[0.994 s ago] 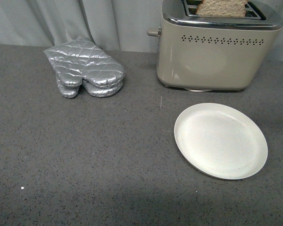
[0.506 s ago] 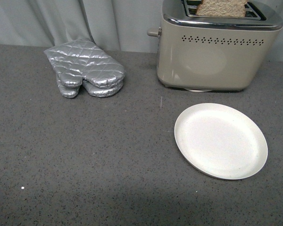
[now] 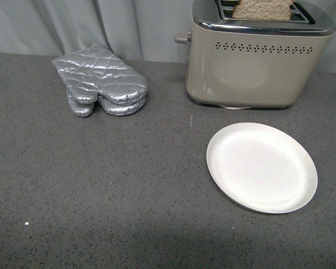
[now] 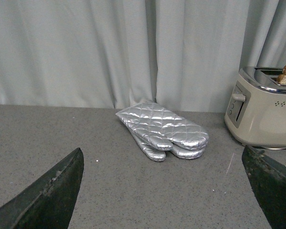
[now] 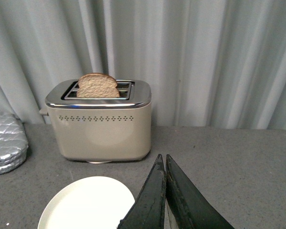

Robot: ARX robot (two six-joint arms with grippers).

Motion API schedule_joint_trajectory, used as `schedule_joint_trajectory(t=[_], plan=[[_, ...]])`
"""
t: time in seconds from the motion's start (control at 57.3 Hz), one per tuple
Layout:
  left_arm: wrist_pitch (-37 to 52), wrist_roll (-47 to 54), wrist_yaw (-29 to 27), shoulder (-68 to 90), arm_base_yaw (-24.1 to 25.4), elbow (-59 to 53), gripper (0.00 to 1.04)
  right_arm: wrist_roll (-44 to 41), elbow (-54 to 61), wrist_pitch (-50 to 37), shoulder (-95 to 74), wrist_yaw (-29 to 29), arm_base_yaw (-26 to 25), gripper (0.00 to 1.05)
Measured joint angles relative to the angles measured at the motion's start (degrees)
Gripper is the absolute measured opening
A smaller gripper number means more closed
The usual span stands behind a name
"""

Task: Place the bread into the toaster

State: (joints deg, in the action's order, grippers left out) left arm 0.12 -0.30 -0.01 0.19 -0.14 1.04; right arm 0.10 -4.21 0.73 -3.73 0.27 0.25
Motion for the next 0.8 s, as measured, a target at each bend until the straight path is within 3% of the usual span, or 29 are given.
schedule_joint_trajectory(t=[0.61,0.802], plan=[[0.0,0.0,0.0,0.0,0.0,0.0,0.98,0.0,3.89,-0.52,3.5,-0.15,-0.11,0.0],[0.0,0.0,-0.02,0.0,0.0,0.0,0.98,-0.07,3.89,-0.52,3.5,-0.15,-0.11,0.4]])
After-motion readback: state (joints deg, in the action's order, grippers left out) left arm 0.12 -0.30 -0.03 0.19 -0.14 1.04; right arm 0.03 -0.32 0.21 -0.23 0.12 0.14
